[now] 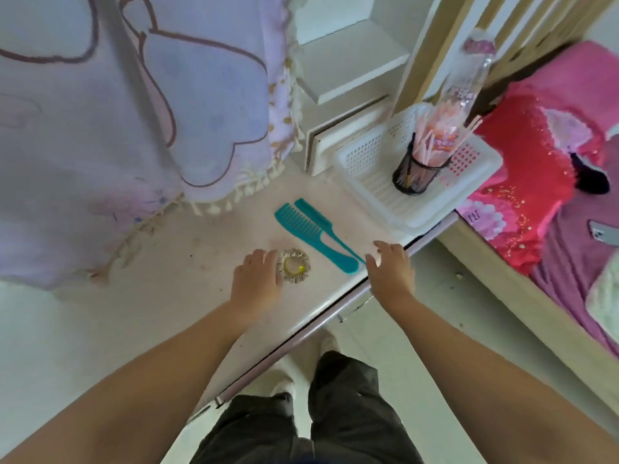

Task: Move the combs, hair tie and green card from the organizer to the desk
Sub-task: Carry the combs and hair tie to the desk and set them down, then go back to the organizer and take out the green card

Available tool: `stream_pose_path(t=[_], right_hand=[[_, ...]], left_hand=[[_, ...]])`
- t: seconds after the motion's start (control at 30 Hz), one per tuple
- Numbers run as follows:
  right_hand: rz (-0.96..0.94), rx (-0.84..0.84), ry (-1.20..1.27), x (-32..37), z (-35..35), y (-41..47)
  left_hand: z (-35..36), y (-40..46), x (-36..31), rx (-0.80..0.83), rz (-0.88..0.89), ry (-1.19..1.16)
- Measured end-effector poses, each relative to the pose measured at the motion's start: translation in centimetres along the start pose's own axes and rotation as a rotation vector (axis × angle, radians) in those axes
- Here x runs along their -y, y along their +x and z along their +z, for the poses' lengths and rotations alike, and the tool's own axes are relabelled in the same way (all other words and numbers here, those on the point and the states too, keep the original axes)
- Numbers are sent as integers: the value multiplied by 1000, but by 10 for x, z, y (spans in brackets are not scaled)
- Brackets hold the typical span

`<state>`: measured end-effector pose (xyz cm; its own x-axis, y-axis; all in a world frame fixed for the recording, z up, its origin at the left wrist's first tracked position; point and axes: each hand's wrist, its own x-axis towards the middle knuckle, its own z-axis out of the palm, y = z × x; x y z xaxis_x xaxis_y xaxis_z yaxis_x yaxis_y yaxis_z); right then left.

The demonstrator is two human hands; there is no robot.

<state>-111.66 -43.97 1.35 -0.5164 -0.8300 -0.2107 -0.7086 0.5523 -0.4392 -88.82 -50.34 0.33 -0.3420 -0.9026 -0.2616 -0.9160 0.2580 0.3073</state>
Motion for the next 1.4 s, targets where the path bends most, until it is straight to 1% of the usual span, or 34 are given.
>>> stream_pose_path(t=[0.1, 0.17, 0.23, 0.37, 0.47, 0.5, 0.6, 0.7, 0.8, 0.9, 1.0, 1.1, 1.2, 1.4], right_hand=[[107, -80, -60, -24, -7, -50], [189, -157, -97, -49, -15, -94], [229, -210, -143, -72, -21, -134], [492, -320, -136, -131, -31, -239], [717, -397, -125, -175, -30, -337], [761, -396, -123, -183, -29, -358], [954, -408, -99, -216, -21, -457], [1190, -445, -91, -254, -3, -601], [1390, -448, -83, -278, 15, -733], [1577, -462, -33, -295, 30, -842], [1734, -511, 44, -317, 42, -918], [1823, -568, 90, -353, 44, -973], [1877, -620, 87, -410, 34, -1026], [2021, -776, 81, -529, -19, -1149]], left_hand=[[-12, 3, -31, -1, 217, 58], [-9, -7, -64, 11, 393, 119], [0, -21, -95, 35, 538, 129], [37, -84, -173, 138, 878, 155], [76, -159, -229, 228, 1125, 173], [85, -176, -241, 244, 1169, 186], [125, -260, -283, 301, 1348, 239], [177, -395, -319, 399, 1539, 289], [222, -526, -334, 500, 1685, 339], [254, -638, -339, 598, 1819, 356], [280, -725, -353, 656, 1963, 365], [310, -798, -385, 679, 2052, 369], [348, -872, -432, 670, 2139, 356], [422, -1045, -543, 691, 2330, 369]])
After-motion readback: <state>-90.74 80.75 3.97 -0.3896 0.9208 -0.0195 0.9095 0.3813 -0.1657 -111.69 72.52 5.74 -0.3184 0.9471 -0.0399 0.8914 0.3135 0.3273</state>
